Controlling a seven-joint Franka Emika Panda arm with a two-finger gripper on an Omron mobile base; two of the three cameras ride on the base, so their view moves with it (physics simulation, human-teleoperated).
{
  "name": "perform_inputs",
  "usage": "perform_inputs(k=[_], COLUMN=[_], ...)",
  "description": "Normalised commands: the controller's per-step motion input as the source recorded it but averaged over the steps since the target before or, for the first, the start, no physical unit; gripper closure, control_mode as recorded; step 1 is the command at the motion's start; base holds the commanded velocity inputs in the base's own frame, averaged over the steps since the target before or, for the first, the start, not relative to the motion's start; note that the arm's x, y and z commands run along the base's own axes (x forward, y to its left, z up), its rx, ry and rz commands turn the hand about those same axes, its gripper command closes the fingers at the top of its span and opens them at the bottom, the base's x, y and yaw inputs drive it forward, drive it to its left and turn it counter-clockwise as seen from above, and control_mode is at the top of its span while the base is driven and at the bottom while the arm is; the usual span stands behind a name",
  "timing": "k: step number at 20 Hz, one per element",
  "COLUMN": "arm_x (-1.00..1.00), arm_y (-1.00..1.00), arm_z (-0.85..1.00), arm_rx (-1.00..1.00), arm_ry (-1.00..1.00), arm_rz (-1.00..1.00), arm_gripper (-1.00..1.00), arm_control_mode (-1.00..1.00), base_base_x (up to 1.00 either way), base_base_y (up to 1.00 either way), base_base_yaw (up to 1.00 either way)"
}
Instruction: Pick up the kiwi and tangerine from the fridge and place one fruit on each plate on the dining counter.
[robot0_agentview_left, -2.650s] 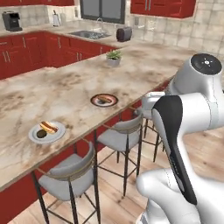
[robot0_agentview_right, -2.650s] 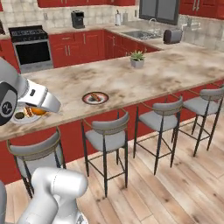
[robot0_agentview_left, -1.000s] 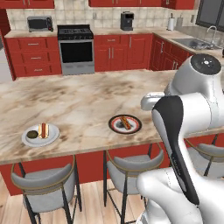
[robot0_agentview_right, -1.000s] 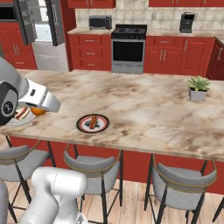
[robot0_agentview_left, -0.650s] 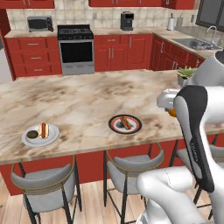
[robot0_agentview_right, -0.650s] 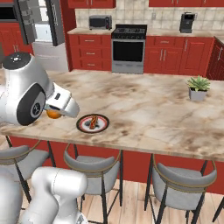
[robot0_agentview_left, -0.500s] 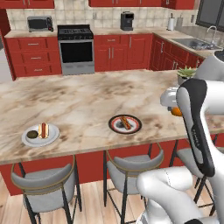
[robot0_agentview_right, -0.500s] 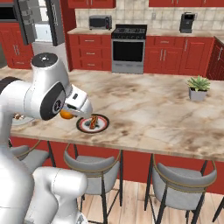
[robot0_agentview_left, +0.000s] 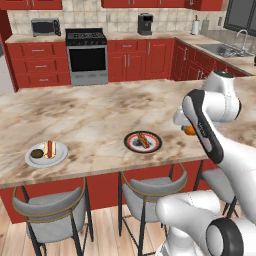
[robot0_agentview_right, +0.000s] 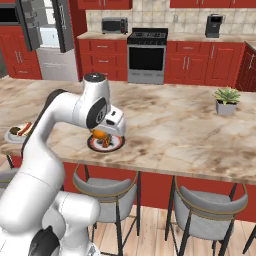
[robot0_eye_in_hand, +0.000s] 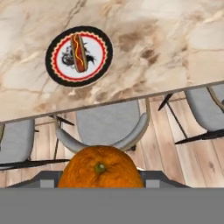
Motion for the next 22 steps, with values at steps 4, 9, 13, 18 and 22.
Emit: perform_inputs(k=[4,9,13,18,22], arm_x=[1.0,1.0,1.0,0.92,0.63], arm_y=[0.03,0.1,0.24,0.05,0.03], arm_z=[-0.6,-0.34,-0.4,-0.68,-0.59], arm_rx=[0.0,0.0,-0.03,-0.07,-0.07], arm_ry=[0.1,0.04,0.03,0.1,0.09], arm_rz=[0.1,0.12,0.15,0.09,0.08], arm_gripper=[1.0,1.0,1.0,1.0,1.0], arm_control_mode=[-1.0,-1.0,-1.0,-1.0,-1.0], base_base_x=[0.0,0.0,0.0,0.0,0.0], base_base_y=[0.0,0.0,0.0,0.0,0.0], base_base_yaw=[0.0,0.0,0.0,0.0,0.0])
